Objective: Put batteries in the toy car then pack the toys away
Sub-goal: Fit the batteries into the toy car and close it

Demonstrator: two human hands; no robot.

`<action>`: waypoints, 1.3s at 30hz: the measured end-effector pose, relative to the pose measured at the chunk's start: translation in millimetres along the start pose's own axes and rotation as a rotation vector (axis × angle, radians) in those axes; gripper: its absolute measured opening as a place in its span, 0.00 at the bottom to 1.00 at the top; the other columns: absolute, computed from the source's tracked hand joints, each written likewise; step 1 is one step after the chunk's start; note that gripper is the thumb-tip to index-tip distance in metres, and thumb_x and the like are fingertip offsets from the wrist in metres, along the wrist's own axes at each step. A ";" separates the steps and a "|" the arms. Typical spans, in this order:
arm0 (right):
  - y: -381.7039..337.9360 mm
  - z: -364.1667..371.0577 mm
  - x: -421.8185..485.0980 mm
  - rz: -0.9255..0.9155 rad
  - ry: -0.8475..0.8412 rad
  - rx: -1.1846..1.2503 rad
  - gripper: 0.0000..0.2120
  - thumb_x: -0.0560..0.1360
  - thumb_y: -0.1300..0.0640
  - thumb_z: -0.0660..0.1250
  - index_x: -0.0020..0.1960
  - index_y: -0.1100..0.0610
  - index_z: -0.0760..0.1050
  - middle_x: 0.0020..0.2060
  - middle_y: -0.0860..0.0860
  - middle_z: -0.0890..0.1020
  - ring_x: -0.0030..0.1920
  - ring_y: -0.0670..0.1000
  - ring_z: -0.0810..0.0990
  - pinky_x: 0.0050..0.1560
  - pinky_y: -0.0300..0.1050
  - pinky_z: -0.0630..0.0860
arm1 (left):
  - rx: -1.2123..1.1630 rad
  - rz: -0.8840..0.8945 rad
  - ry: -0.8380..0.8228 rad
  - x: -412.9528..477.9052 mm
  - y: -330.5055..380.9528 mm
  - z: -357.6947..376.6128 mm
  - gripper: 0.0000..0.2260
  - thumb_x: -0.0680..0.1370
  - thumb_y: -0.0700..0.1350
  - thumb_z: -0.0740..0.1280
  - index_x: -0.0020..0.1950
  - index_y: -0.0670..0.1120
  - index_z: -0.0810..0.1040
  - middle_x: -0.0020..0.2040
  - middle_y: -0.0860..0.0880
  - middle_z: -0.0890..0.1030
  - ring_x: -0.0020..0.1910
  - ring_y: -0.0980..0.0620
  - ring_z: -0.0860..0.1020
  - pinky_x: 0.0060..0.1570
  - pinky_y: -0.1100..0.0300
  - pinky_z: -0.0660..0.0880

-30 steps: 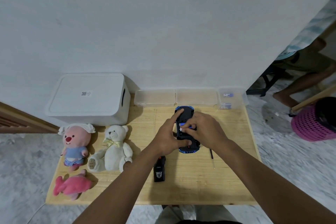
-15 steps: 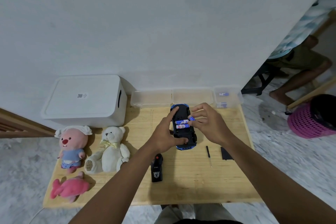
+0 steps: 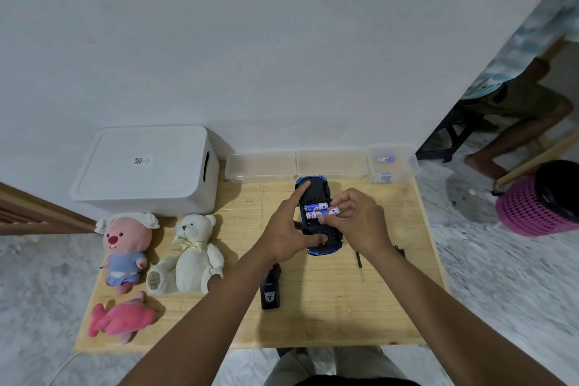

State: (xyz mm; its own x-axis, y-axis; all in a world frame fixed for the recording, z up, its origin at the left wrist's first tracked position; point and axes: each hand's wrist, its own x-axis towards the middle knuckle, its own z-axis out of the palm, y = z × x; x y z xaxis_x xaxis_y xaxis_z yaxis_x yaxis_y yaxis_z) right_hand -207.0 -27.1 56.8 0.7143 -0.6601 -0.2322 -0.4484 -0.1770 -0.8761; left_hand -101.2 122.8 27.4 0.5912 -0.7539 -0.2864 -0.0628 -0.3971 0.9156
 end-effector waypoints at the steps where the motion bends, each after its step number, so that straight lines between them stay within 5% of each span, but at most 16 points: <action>1: 1.9 3.9 -1.9 -0.008 0.068 -0.018 0.17 0.62 0.56 0.85 0.44 0.52 0.79 0.41 0.47 0.85 0.37 0.46 0.84 0.37 0.34 0.77 | -0.003 0.006 0.004 -0.7 1.7 0.8 0.50 0.70 0.41 0.82 0.82 0.63 0.58 0.72 0.52 0.71 0.65 0.56 0.77 0.54 0.69 0.78; 9: 3.5 13.6 -16.3 0.003 0.367 0.057 0.19 0.61 0.50 0.85 0.42 0.55 0.79 0.35 0.44 0.83 0.34 0.41 0.81 0.34 0.29 0.75 | -0.060 0.013 0.023 -1.4 16.0 4.4 0.48 0.70 0.38 0.81 0.82 0.62 0.60 0.71 0.55 0.70 0.54 0.56 0.82 0.47 0.68 0.79; 13: 5.9 18.9 -23.4 0.009 0.415 0.099 0.12 0.64 0.52 0.84 0.42 0.51 0.82 0.37 0.43 0.84 0.38 0.42 0.83 0.39 0.30 0.77 | -0.064 0.015 0.013 -0.1 17.7 7.9 0.48 0.70 0.38 0.81 0.82 0.62 0.60 0.72 0.54 0.70 0.54 0.57 0.82 0.47 0.69 0.79; 20: 25.9 23.0 -33.3 -0.097 0.390 0.063 0.10 0.75 0.56 0.76 0.56 0.52 0.85 0.49 0.43 0.83 0.46 0.41 0.83 0.49 0.32 0.78 | -0.070 0.017 0.021 0.7 11.4 12.0 0.48 0.70 0.38 0.81 0.82 0.62 0.60 0.73 0.52 0.71 0.60 0.54 0.81 0.49 0.69 0.79; 25: 21.8 18.6 -35.9 -0.001 0.460 0.113 0.07 0.70 0.53 0.80 0.44 0.47 0.82 0.39 0.40 0.84 0.42 0.41 0.82 0.43 0.29 0.75 | -0.071 0.016 0.021 1.4 10.4 20.3 0.49 0.69 0.38 0.82 0.82 0.60 0.60 0.72 0.52 0.71 0.61 0.49 0.80 0.47 0.71 0.78; 30: 30.2 10.2 -38.1 -0.064 0.462 0.065 0.05 0.70 0.55 0.80 0.41 0.49 0.84 0.39 0.39 0.82 0.41 0.43 0.81 0.42 0.31 0.75 | -0.067 0.020 0.008 5.2 16.3 31.6 0.49 0.69 0.38 0.82 0.82 0.60 0.61 0.72 0.53 0.72 0.58 0.66 0.78 0.47 0.72 0.77; 34: 39.4 -5.9 -36.0 -0.148 0.406 -0.102 0.04 0.74 0.54 0.76 0.41 0.51 0.84 0.39 0.40 0.80 0.43 0.49 0.79 0.44 0.41 0.75 | -0.055 0.027 0.003 10.2 21.1 40.4 0.49 0.69 0.38 0.82 0.82 0.60 0.61 0.72 0.53 0.71 0.56 0.56 0.81 0.46 0.70 0.78; 39: 49.8 -36.1 -22.9 0.028 0.283 -0.159 0.06 0.70 0.54 0.78 0.39 0.51 0.82 0.36 0.42 0.82 0.41 0.45 0.82 0.47 0.44 0.78 | 0.044 0.044 -0.046 15.6 19.6 61.8 0.49 0.69 0.38 0.82 0.82 0.61 0.60 0.72 0.53 0.71 0.67 0.54 0.75 0.50 0.73 0.76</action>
State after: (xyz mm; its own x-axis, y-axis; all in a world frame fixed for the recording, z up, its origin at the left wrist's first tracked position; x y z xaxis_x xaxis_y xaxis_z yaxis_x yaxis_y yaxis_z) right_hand -265.1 -47.1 33.6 0.5329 -0.8391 -0.1095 -0.5603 -0.2529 -0.7887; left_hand -142.9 71.0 23.4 0.5500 -0.7938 -0.2596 -0.1241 -0.3851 0.9145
